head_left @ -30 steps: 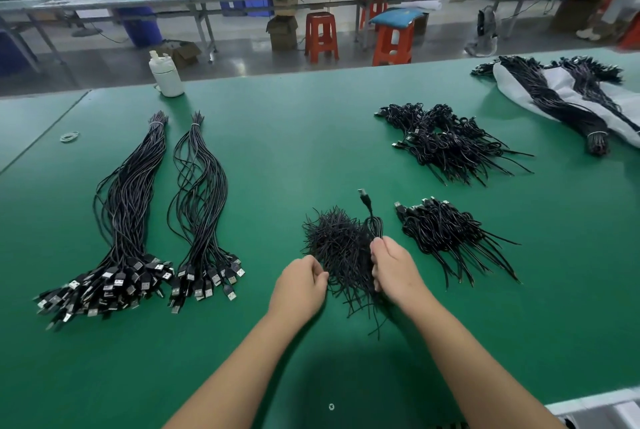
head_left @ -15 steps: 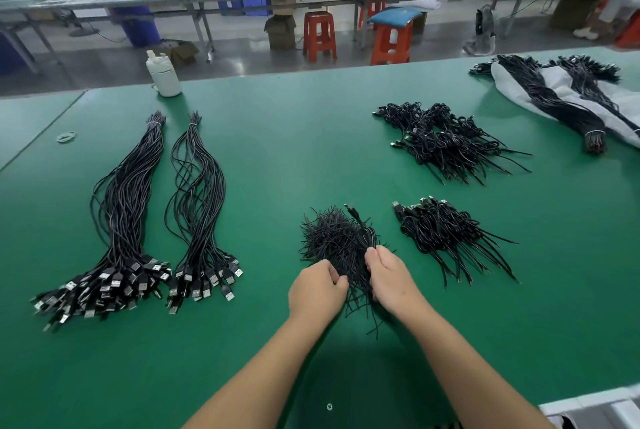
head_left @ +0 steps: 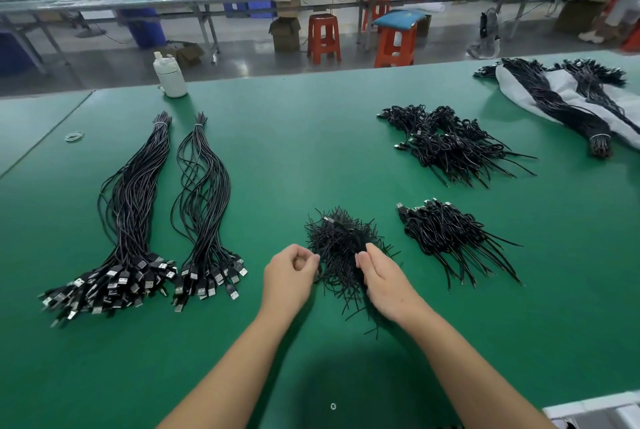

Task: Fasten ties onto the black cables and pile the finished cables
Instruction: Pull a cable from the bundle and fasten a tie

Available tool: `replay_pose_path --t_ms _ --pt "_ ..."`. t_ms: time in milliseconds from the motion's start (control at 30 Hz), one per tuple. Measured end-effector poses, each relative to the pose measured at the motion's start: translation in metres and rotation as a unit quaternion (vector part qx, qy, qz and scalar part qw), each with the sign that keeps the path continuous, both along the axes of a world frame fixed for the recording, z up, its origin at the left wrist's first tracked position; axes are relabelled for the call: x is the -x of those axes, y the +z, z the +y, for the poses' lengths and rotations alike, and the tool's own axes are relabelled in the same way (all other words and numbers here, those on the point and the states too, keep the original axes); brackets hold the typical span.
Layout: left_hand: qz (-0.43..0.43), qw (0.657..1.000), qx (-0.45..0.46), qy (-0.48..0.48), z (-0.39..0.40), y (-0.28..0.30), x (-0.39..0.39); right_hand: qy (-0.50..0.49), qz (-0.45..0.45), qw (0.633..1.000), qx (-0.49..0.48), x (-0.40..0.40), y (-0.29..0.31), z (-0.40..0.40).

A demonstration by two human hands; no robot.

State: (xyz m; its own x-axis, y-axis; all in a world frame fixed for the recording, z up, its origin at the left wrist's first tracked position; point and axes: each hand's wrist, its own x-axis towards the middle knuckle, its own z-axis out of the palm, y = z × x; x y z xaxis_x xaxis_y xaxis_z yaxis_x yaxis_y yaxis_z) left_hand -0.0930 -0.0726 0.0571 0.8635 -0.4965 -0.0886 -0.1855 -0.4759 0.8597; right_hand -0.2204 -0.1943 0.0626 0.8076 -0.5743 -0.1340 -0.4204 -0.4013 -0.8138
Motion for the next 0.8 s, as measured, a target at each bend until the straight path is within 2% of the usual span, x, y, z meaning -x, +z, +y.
replay_pose_path --t_ms 167,333,500,700,800 --pt "-0.041 0.997 0.061 -0.036 0.001 0.022 0.009 0.050 -0.028 0.998 0.006 -0.006 0.010 0.016" --pt "0.026 0.990 0.120 -0.071 0.002 0.033 0.019 0.096 -0.075 0.992 0.036 -0.011 0.018 0.028" --pt "0.029 0.990 0.120 -0.074 0.004 0.036 0.022 0.091 -0.053 0.992 0.063 -0.010 0.019 0.031" --pt "-0.009 0.993 0.101 -0.052 0.003 0.036 0.023 0.025 -0.042 0.996 0.080 -0.010 0.022 0.043" --pt "0.020 0.991 0.119 -0.062 0.001 0.036 0.026 0.014 -0.050 0.995 0.085 -0.011 0.026 0.042"
